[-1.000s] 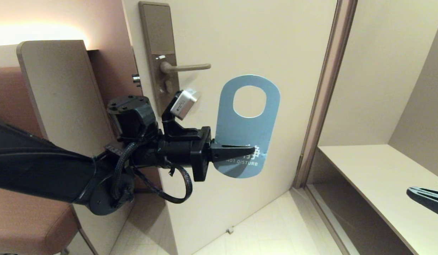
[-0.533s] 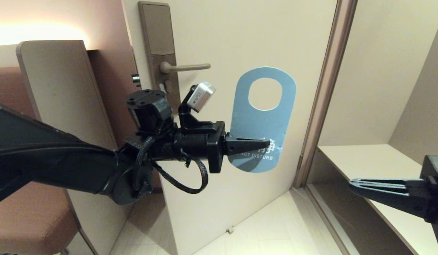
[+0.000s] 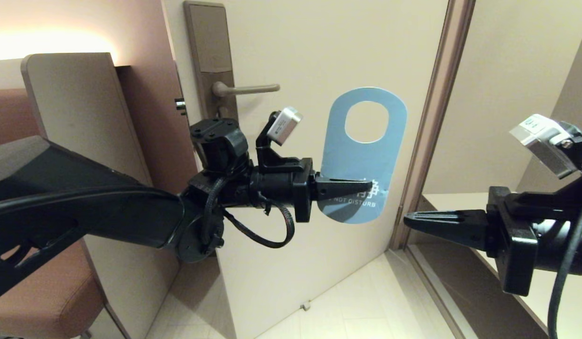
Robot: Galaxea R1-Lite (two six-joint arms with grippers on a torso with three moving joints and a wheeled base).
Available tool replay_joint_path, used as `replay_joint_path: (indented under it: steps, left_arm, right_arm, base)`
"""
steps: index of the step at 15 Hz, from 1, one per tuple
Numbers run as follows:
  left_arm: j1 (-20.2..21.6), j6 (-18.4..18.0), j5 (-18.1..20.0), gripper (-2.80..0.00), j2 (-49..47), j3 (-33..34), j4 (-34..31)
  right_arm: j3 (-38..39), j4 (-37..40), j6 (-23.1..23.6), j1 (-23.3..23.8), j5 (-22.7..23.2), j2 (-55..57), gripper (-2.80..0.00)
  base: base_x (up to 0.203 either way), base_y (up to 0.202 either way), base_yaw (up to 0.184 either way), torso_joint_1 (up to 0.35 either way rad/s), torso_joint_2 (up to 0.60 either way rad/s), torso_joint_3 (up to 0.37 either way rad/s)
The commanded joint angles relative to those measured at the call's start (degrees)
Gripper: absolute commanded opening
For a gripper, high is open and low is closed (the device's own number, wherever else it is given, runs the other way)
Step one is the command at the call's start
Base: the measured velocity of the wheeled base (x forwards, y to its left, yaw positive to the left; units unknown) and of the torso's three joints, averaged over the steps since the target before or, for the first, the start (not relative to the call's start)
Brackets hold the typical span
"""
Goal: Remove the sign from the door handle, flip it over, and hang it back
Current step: Hand it to the other hand
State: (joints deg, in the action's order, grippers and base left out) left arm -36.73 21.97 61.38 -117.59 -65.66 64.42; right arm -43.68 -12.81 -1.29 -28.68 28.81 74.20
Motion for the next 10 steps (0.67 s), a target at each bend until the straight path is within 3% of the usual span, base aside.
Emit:
replay_joint_path:
  steps: [1,7,10]
  left_arm:
    - [0.0,0.3,0.3,-2.8,-0.2,-0.5,0.7]
    - [-0.1,6.1,0.2,-2.8,-0.7,-1.0,7.2]
    - [-0.4,6.2,0.1,-2.8,-1.0,-1.0,7.8]
  right_arm:
    - [0.3,-1.3,-0.1,-0.1,0.2,3.1,0.0]
    - [1.1,-1.7,-0.3,0.0,0.2,5.4,0.0]
    - [1.2,-3.2,-0.4,0.0,0.3,6.5,0.0]
  base:
    - [0.0,0.0,0.0,0.0,0.0,0.0]
    - [0.0,0.0,0.0,0.0,0.0,0.0]
    - [0.0,0.0,0.0,0.0,0.0,0.0]
